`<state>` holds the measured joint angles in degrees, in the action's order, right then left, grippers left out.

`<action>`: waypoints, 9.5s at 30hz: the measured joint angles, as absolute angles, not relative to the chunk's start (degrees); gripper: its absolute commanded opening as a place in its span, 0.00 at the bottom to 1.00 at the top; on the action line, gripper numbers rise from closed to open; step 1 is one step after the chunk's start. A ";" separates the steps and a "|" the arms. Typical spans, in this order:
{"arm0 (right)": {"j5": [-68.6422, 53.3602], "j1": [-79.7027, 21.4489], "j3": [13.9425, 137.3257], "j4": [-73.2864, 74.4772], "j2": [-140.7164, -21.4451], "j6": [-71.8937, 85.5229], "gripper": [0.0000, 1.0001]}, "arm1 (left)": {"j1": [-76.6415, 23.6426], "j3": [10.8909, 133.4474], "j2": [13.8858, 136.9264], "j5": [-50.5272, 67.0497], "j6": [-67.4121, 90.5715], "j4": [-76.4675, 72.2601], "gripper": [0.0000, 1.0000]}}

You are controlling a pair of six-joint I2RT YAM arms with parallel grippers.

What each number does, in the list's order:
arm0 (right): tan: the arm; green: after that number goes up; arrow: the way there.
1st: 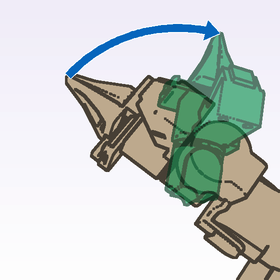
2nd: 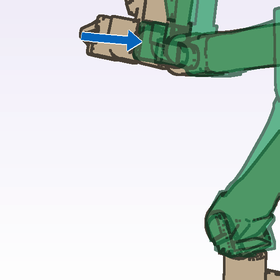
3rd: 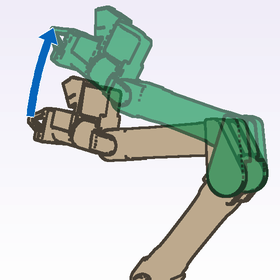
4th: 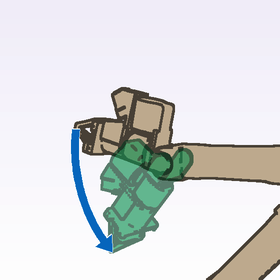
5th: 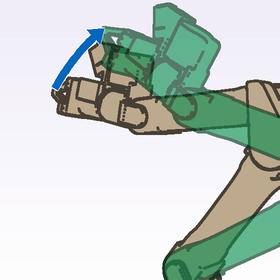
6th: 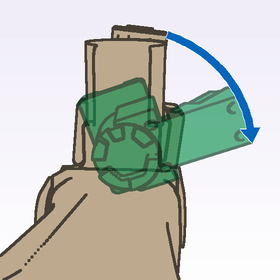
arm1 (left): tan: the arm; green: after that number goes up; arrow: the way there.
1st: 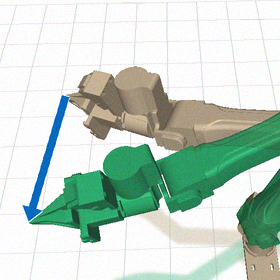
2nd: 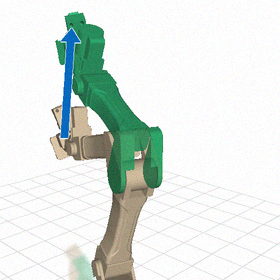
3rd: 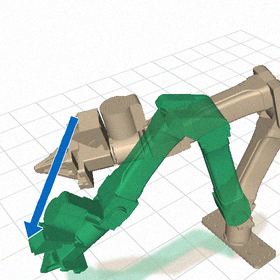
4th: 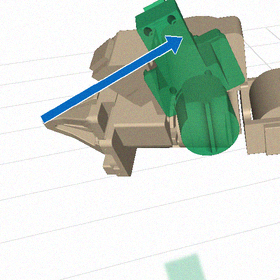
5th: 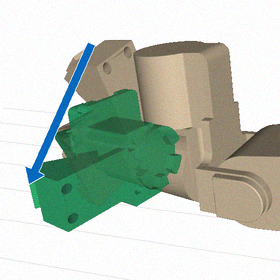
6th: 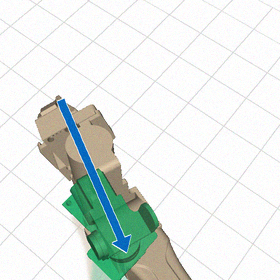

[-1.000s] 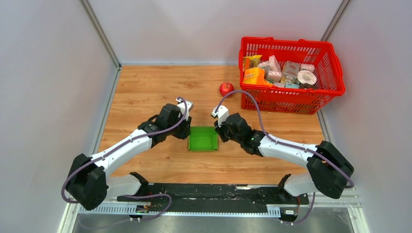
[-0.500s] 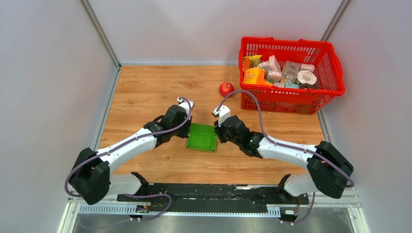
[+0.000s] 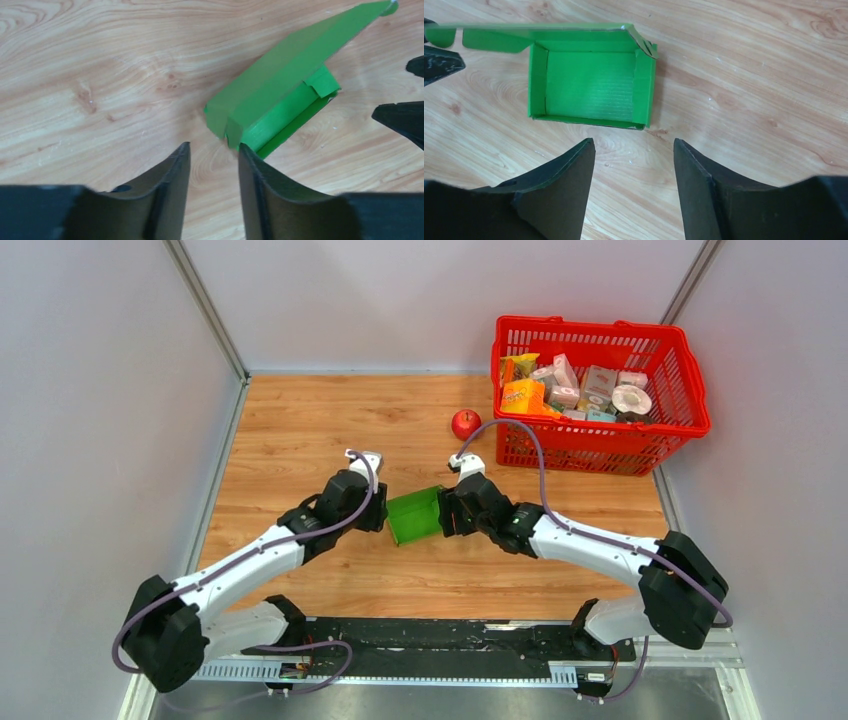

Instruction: Fold the paper box

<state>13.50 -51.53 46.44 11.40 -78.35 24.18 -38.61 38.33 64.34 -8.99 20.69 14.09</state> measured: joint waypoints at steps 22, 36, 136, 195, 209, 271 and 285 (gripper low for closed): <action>1.43 -44.01 46.98 1.52 -91.13 17.52 0.35 | -38.61 27.42 60.07 -5.56 37.26 7.57 0.54; 6.15 -46.54 47.20 -3.66 -95.24 16.75 0.29 | -38.61 26.30 65.71 -6.98 40.25 0.60 0.52; 13.87 -51.11 50.28 -4.47 -90.67 17.04 0.00 | -35.88 39.00 72.75 -9.82 24.62 7.40 0.06; -12.19 -47.33 43.86 -1.43 -85.27 80.77 0.50 | -50.43 25.43 61.63 -32.60 30.85 4.29 0.02; -17.17 -45.04 40.10 -14.26 -93.82 85.82 0.54 | -50.98 23.88 59.68 -32.69 32.27 4.47 0.12; -8.49 -47.29 43.46 -7.51 -95.64 73.03 0.56 | -38.54 27.33 62.83 -9.52 33.10 5.58 0.25; -25.91 -40.71 56.14 -2.55 -94.06 43.94 0.36 | -38.48 24.14 63.24 -9.98 32.69 3.14 0.25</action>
